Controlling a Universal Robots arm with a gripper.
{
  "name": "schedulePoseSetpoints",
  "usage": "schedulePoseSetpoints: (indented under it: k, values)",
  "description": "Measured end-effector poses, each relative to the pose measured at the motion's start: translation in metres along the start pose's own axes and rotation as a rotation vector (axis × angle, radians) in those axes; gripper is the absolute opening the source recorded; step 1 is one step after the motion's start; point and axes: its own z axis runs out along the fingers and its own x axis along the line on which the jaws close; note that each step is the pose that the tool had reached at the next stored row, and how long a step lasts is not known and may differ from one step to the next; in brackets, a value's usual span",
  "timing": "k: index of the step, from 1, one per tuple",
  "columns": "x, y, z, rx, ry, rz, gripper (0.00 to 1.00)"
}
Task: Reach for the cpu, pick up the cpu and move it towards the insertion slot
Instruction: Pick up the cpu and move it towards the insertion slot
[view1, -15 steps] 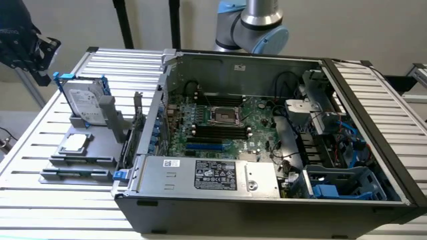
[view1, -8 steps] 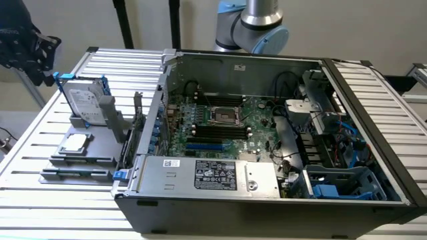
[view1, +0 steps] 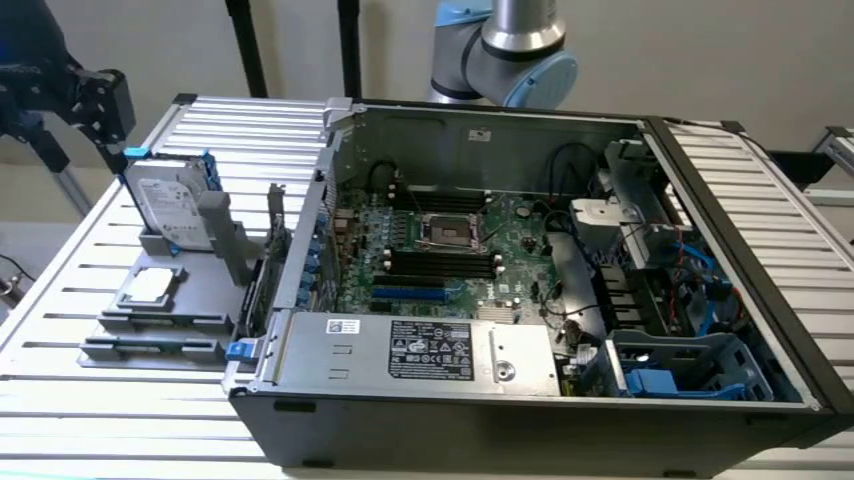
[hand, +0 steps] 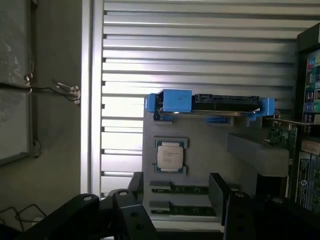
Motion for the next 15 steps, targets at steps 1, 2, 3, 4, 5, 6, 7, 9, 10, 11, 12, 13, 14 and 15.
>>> schedulePoseSetpoints:
  k: [1,2,3,4,5,6,7,9,10,11,12,13,14,15]
  values:
    - [0.0,-0.0001,0.0017,0.0,0.0,0.0,0.65]
    - [0.0,-0.0003,0.0036,0.0,0.0,0.0,0.65]
    - [0.0,-0.0007,0.0054,0.0,0.0,0.0,0.65]
    - [0.0,-0.0012,0.0071,0.0,0.0001,0.0,0.65]
    - [0.0,-0.0017,0.0089,0.0,0.0,0.0,0.65]
    - [0.0,-0.0022,0.0107,0.0,0.0001,0.0,0.65]
    - [0.0,-0.0028,0.0125,0.0,0.0001,0.0,0.65]
    - [0.0,-0.0047,0.0161,0.0,0.0,0.0,0.65]
    - [0.0,-0.0059,0.0179,0.0,0.0,0.0,0.65]
    - [0.0,-0.0071,0.0197,-0.0001,0.0,0.0,0.65]
    - [0.0,-0.0082,0.0214,0.0,0.0001,0.0,0.65]
    - [0.0,-0.0094,0.0233,0.0,0.0,0.0,0.65]
    - [0.0,-0.0106,0.025,0.0,0.0,0.0,0.65]
    - [0.0,-0.0119,0.0268,0.0001,0.0001,0.0,0.65]
